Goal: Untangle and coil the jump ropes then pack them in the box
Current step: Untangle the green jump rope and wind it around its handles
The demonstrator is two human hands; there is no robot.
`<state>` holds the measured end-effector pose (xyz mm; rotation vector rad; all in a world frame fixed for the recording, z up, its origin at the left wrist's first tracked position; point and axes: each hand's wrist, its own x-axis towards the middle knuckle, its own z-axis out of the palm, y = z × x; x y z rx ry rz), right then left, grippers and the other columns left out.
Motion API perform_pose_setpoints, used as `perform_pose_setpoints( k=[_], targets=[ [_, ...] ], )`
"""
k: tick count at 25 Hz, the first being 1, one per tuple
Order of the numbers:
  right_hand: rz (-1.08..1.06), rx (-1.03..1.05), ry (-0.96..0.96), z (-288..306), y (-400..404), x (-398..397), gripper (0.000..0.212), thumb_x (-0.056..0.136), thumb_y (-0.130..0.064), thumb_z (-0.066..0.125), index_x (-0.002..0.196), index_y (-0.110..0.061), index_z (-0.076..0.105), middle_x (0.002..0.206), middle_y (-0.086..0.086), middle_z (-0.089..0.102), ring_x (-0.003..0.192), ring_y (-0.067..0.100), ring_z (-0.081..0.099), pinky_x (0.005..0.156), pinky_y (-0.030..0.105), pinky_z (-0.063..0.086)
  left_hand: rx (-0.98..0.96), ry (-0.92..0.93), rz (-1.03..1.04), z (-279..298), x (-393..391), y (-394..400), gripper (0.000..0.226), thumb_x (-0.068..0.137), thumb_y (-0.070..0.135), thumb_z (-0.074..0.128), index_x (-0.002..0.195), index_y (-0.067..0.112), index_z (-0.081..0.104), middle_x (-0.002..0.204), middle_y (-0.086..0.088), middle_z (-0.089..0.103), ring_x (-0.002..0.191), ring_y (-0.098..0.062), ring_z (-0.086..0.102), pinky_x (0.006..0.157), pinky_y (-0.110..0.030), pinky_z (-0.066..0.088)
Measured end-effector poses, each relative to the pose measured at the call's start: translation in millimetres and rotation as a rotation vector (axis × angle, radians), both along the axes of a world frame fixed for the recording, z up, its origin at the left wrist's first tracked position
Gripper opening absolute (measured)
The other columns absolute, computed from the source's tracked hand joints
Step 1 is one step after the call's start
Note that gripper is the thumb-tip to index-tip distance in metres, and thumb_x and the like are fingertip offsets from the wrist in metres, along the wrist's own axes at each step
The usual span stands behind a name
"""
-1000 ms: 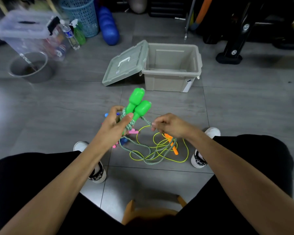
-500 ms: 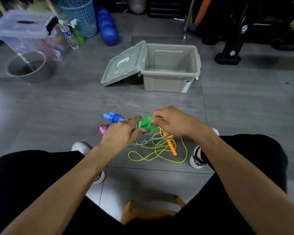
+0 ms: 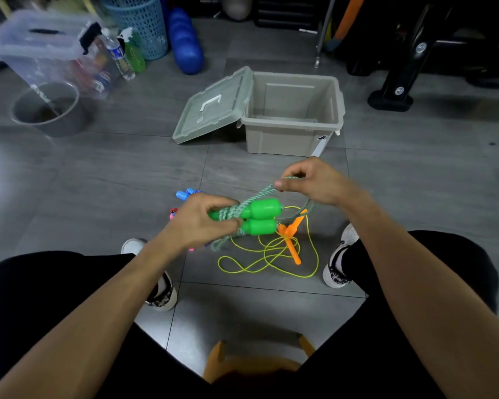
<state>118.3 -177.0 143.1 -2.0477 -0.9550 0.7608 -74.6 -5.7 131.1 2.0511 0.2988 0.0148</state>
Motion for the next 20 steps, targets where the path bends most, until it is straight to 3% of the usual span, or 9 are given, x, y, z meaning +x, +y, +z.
perform_pose_setpoints(
  k=[2, 4, 7, 9, 10, 12, 15, 18, 20],
  targets=[
    [0.002, -0.003, 0.056, -14, -3, -3, 0.017, 0.089, -0.028, 0.064, 0.082, -0.015, 0.072, 0.049, -0.012, 0.046, 0.046, 0.001, 0.037, 0.047, 0.013, 0.029, -0.254, -0.007, 0.100, 2, -2, 13, 0.017, 0.065, 0.031, 0.072, 0.081, 0.029, 0.078, 0.067, 0.009, 0.068, 0.062, -0.004, 0.058, 0.057, -0.023, 0.049],
    [0.014, -0.018, 0.115, -27, -3, -11, 0.020, 0.095, -0.023, 0.055, 0.087, -0.015, 0.071, 0.052, -0.011, 0.048, 0.045, -0.002, 0.041, 0.048, 0.011, 0.033, -0.393, -0.044, 0.180, 3, -4, 15, 0.020, 0.063, 0.031, 0.072, 0.080, 0.023, 0.078, 0.070, 0.003, 0.070, 0.065, -0.010, 0.061, 0.060, -0.023, 0.050],
    [0.033, -0.053, 0.200, -37, -2, -22, 0.025, 0.099, -0.022, 0.049, 0.088, -0.017, 0.071, 0.056, -0.008, 0.049, 0.046, 0.002, 0.040, 0.048, 0.019, 0.035, -0.600, -0.085, 0.356, 10, 0, 3, 0.013, 0.085, 0.007, 0.061, 0.078, -0.002, 0.066, 0.058, -0.004, 0.063, 0.050, -0.011, 0.057, 0.048, -0.019, 0.046],
    [0.085, -0.109, 0.155, -33, 4, -34, 0.026, 0.098, -0.021, 0.048, 0.086, -0.020, 0.071, 0.058, -0.007, 0.054, 0.051, 0.006, 0.045, 0.054, 0.025, 0.038, -0.636, -0.085, 0.501, 12, 4, 0, 0.016, 0.093, 0.002, 0.052, 0.081, -0.002, 0.062, 0.055, 0.001, 0.062, 0.042, -0.005, 0.054, 0.040, -0.015, 0.042],
    [0.150, -0.162, 0.078, -28, 8, -42, 0.026, 0.098, -0.021, 0.047, 0.087, -0.018, 0.071, 0.064, -0.003, 0.059, 0.058, 0.010, 0.050, 0.059, 0.027, 0.040, -0.532, -0.074, 0.535, 9, 5, 3, 0.016, 0.094, 0.008, 0.055, 0.083, 0.002, 0.064, 0.057, 0.003, 0.062, 0.043, -0.004, 0.054, 0.042, -0.015, 0.041],
    [0.310, -0.288, -0.166, -16, 15, -59, 0.027, 0.099, -0.023, 0.044, 0.090, -0.012, 0.068, 0.084, 0.008, 0.065, 0.077, 0.020, 0.056, 0.069, 0.030, 0.041, -0.133, -0.012, 0.505, 0, 5, 8, 0.019, 0.091, 0.030, 0.063, 0.088, 0.012, 0.067, 0.064, 0.002, 0.065, 0.048, -0.007, 0.058, 0.049, -0.020, 0.044],
    [0.400, -0.303, -0.411, 10, 17, -72, 0.024, 0.099, -0.026, 0.042, 0.086, -0.011, 0.057, 0.093, 0.013, 0.063, 0.090, 0.028, 0.054, 0.072, 0.034, 0.039, 0.485, 0.100, 0.330, -13, 3, 5, 0.031, 0.085, 0.051, 0.057, 0.097, 0.023, 0.064, 0.075, -0.003, 0.066, 0.071, -0.025, 0.059, 0.061, -0.031, 0.044],
    [0.320, -0.263, -0.447, 27, 11, -64, 0.025, 0.098, -0.032, 0.045, 0.092, -0.014, 0.060, 0.078, -0.001, 0.054, 0.080, 0.021, 0.047, 0.071, 0.032, 0.039, 0.710, 0.150, 0.110, -16, 4, -4, 0.036, 0.089, 0.051, 0.053, 0.111, 0.024, 0.061, 0.092, -0.004, 0.067, 0.089, -0.032, 0.061, 0.067, -0.033, 0.044],
    [0.271, -0.232, -0.422, 28, 9, -54, 0.026, 0.097, -0.036, 0.046, 0.089, -0.017, 0.061, 0.073, -0.007, 0.052, 0.078, 0.016, 0.045, 0.072, 0.032, 0.040, 0.790, 0.040, -0.051, -23, 1, -10, 0.060, 0.083, 0.067, 0.040, 0.118, 0.024, 0.061, 0.096, -0.004, 0.070, 0.089, -0.032, 0.065, 0.064, -0.032, 0.044]
  ],
)
